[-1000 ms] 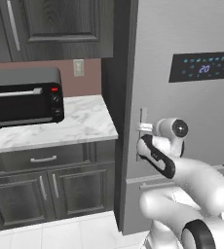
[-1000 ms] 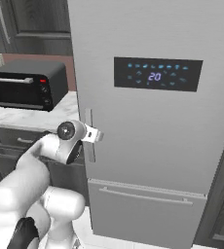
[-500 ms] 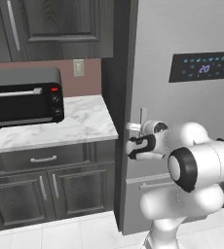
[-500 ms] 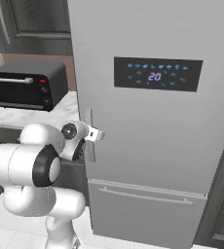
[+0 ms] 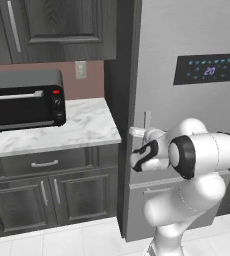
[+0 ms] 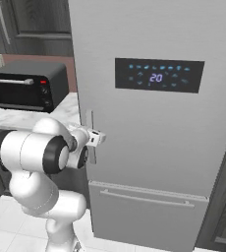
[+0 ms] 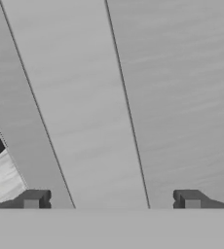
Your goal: Retrieve the sausage and cheese from the fridge and place them on the cutting board on the counter.
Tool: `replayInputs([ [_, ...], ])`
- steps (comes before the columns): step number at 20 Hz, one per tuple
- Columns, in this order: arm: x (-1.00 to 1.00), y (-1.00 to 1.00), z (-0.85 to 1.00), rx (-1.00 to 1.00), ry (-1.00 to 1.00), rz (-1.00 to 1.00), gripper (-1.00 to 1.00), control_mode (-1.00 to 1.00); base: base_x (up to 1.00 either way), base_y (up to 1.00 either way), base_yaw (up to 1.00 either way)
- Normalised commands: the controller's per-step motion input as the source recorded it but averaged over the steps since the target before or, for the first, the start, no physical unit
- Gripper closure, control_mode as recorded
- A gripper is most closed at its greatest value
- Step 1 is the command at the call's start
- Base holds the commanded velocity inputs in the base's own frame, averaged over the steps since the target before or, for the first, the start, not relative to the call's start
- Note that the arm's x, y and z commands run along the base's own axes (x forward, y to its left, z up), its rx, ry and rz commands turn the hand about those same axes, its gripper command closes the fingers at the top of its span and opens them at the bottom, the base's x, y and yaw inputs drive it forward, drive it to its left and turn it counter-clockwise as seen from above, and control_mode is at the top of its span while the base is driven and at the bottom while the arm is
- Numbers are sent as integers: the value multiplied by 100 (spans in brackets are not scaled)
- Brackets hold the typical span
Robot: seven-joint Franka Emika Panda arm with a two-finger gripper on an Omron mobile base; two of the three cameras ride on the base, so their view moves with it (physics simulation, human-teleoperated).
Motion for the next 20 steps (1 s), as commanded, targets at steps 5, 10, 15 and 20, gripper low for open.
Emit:
replayInputs([
  [5,39,-4,0,0,4,0,100,-100,0,0,0],
  [10,2,0,0,0,0,0,100,-100,0,0,0],
  [15,-8,1,4,0,7,0,100,-100,0,0,0],
  [20,-49,0,19,0,24,0,100,-100,0,0,0],
])
